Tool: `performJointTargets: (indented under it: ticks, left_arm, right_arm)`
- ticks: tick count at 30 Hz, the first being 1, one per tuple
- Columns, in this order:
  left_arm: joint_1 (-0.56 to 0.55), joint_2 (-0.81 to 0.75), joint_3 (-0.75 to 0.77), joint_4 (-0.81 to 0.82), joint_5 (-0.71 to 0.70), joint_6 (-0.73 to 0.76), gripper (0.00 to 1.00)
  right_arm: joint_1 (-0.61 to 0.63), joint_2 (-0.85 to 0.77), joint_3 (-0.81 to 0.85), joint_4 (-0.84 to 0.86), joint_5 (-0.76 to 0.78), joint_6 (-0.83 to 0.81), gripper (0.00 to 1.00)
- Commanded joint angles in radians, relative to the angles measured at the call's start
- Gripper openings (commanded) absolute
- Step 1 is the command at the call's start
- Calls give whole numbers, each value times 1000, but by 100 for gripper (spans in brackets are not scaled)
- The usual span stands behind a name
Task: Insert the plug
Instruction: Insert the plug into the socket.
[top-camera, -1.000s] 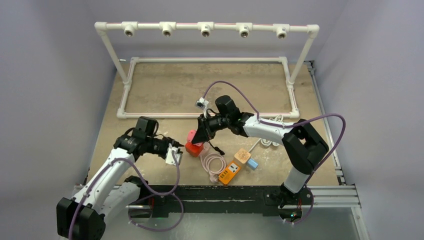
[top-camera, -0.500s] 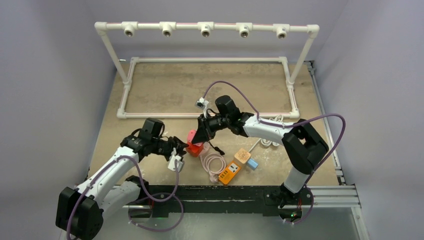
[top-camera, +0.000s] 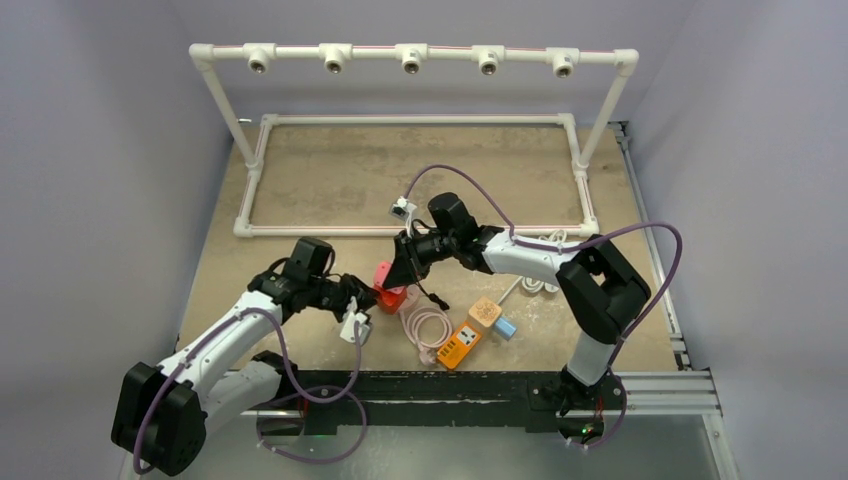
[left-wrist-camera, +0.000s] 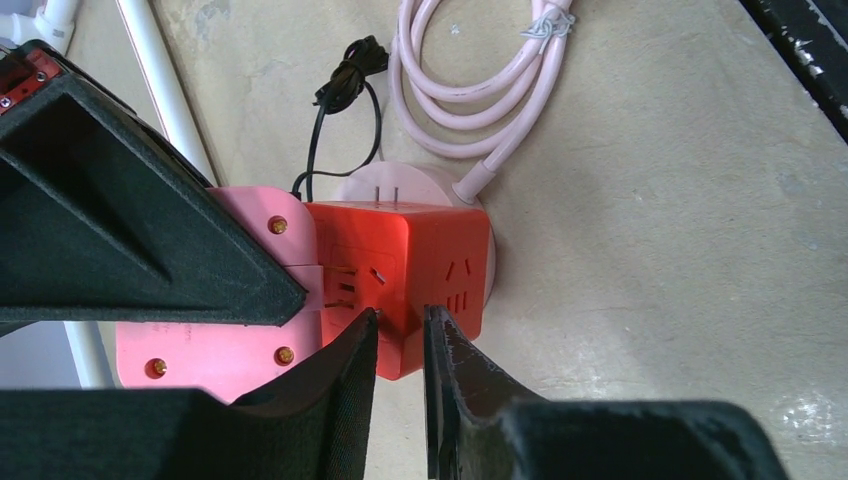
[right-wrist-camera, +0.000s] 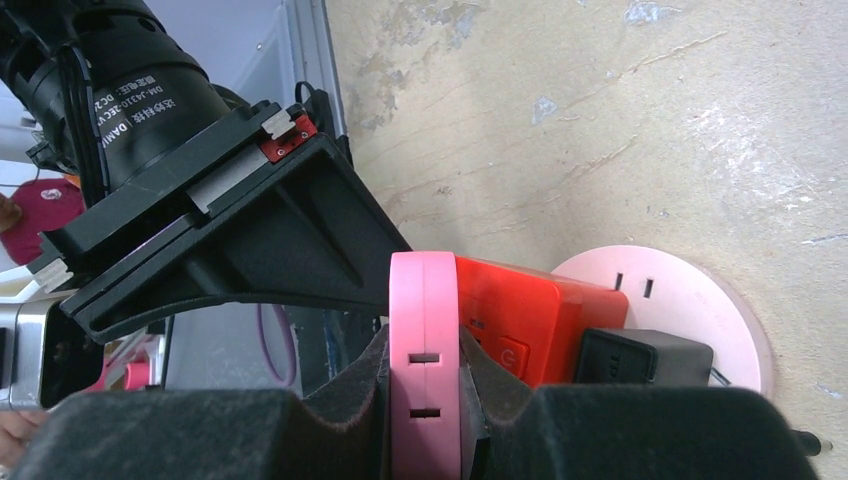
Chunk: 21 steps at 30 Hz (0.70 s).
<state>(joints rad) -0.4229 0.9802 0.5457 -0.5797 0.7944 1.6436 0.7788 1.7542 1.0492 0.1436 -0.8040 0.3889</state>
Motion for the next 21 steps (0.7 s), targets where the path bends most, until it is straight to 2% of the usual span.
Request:
performJointTargets:
  ticks: [1,21]
  left_arm:
    - [-11,23,13,-5,-10,17,20]
    - [-24,34,22,-30,-37,1,11]
  right_arm:
    - [3,4,32,8,0,-8,0]
    - [-5,-5,58,-55,14,-41,0]
